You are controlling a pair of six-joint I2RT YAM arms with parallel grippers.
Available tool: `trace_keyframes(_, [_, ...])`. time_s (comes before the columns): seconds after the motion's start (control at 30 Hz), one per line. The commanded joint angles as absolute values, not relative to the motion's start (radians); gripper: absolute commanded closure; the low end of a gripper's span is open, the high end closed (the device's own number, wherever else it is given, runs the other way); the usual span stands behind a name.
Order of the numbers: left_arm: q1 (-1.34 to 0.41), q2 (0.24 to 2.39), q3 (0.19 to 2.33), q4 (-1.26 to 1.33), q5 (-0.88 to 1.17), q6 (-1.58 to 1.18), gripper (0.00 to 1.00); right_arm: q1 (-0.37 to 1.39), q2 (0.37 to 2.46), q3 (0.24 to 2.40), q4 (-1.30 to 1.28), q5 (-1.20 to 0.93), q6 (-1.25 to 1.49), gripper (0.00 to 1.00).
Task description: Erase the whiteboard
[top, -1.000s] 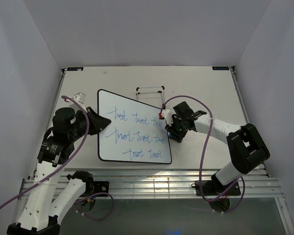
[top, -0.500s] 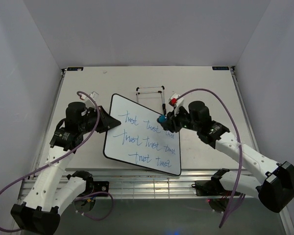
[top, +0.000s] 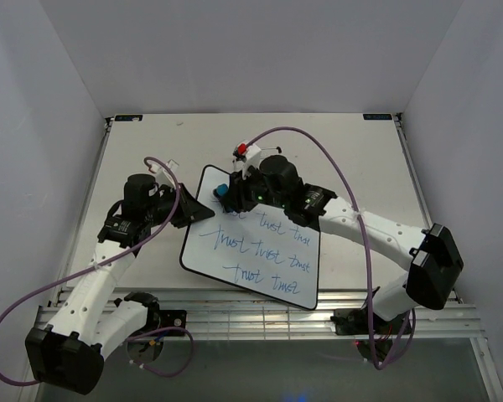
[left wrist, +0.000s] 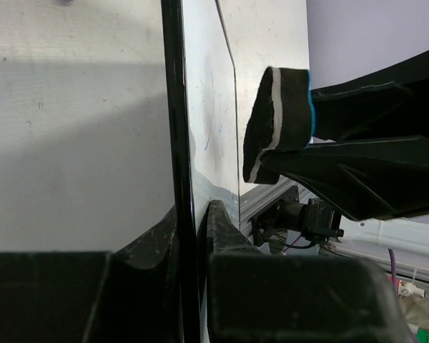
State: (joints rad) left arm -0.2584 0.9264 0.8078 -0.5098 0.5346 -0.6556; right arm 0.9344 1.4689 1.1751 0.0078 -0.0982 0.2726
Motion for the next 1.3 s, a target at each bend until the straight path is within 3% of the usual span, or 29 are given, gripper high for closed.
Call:
trace_keyframes(0.0, [-0.265,0.93,0.755,-0.512,0.337,-0.408,1.0,0.982,1.506,1.304,-0.124,0.021,0.313,0.92])
trace_keyframes(0.33, [-0.265,0.896,0.733,-0.469,0.345,-0.379,1.0,0.985,1.661,1.388,-0.238,-0.055,0.299,0.92])
trace_keyframes(0.6, [-0.267,0.862,0.719,-0.459,0.348,-0.371,1.0,0.841,1.644,1.257,-0.301,-0.095,0.25,0.92])
trace_keyframes(0.8, [-0.267,0.824,0.684,-0.422,0.386,-0.359,1.0,0.801,1.658,1.314,-0.391,-0.066,0.241,0.92])
trace_keyframes(1.03, [-0.267,0.807,0.666,-0.397,0.387,-0.356,1.0,0.963,1.79,1.557,-0.413,-0.201,0.275,0.92])
trace_keyframes(1.27, [-0.267,0.798,0.661,-0.393,0.384,-0.354,1.0,1.095,1.835,1.595,-0.35,-0.229,0.299,0.92])
